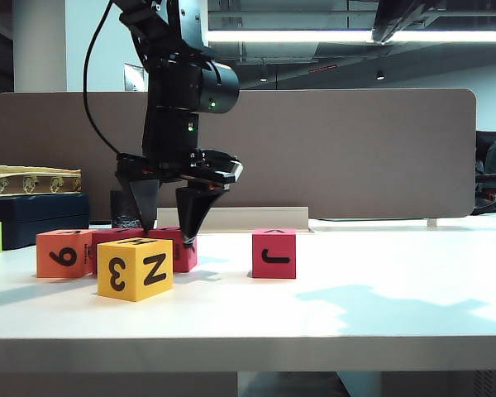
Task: Select the appropriate blocks from the scattered letter blocks on the table and arrange them in a row to spell out "ALOHA".
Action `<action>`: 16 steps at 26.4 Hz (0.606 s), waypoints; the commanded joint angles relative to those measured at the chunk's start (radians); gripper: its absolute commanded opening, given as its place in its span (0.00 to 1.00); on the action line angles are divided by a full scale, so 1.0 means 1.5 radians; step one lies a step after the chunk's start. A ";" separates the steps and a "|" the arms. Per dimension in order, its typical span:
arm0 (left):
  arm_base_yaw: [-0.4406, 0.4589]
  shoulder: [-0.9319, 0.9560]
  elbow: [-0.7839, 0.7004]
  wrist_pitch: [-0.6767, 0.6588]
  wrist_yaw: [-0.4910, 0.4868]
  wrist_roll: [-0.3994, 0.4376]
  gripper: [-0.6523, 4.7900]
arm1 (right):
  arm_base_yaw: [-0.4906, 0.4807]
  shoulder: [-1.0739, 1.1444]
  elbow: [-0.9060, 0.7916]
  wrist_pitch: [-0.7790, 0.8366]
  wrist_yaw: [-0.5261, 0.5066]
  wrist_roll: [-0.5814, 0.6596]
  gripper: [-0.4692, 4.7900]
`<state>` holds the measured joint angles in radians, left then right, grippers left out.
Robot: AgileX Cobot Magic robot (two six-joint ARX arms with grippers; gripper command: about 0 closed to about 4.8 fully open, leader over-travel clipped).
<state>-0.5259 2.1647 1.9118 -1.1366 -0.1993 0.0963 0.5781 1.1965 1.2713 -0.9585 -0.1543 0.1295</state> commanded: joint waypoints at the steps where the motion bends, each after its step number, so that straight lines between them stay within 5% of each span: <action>1: -0.001 -0.004 0.003 0.026 -0.004 -0.002 0.80 | 0.001 -0.003 0.003 0.006 -0.003 -0.002 0.08; 10: -0.001 -0.013 0.018 0.071 -0.004 0.000 0.81 | 0.001 -0.003 0.003 0.006 -0.003 -0.002 0.08; 16: -0.001 -0.054 0.063 -0.037 -0.014 -0.023 0.81 | 0.001 -0.003 0.003 0.006 -0.003 -0.002 0.08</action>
<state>-0.5262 2.1021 2.0037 -1.1221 -0.2134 0.0925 0.5781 1.1965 1.2713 -0.9581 -0.1543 0.1295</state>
